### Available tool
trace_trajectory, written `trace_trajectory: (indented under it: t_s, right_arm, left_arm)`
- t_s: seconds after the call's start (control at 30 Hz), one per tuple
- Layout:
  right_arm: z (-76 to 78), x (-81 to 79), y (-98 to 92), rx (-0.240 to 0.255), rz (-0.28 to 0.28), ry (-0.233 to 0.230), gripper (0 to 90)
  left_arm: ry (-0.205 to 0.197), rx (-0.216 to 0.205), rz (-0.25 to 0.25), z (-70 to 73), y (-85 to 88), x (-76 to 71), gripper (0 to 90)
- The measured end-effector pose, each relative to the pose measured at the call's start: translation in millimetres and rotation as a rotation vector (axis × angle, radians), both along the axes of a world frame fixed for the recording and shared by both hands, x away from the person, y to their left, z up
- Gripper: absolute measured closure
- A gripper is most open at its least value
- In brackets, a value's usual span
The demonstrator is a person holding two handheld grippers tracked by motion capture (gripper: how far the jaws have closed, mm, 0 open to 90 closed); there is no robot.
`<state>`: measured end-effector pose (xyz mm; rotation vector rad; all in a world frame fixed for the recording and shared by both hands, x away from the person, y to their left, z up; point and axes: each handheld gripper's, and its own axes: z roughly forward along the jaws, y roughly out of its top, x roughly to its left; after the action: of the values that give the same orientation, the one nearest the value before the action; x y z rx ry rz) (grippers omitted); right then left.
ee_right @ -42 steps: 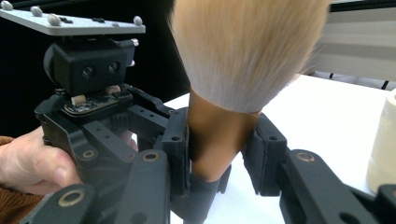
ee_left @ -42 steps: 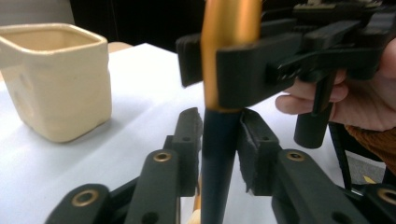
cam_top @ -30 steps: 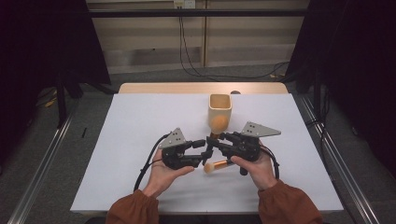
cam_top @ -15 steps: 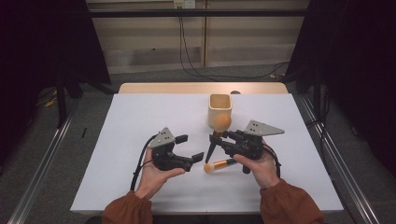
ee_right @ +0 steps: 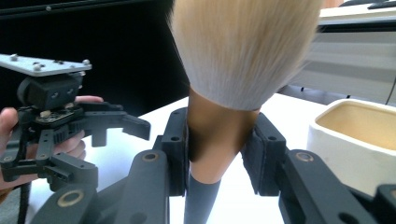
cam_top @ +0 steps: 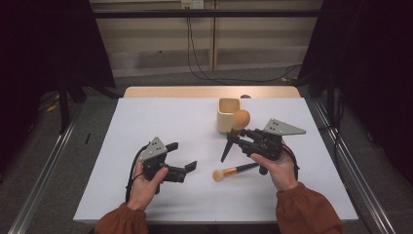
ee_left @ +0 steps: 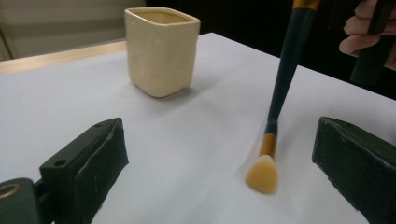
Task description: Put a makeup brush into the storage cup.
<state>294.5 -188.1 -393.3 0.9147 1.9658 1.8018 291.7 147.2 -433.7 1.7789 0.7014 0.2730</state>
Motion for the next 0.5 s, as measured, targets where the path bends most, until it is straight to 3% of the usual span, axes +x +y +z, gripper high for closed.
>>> trace_trajectory:
  t_s: [0.33, 0.5]
  right_arm:
    - [10.4, 10.6, -9.6, -0.01, -0.035, -0.017, 65.1]
    - [18.2, 16.5, -12.1, -0.016, -0.044, -0.025, 65.0]
  left_arm:
    - [-0.052, 0.004, 0.019, -4.6, 22.7, -8.3, 2.6]
    - [-0.044, 0.008, 0.05, -6.2, 32.3, -14.3, 2.4]
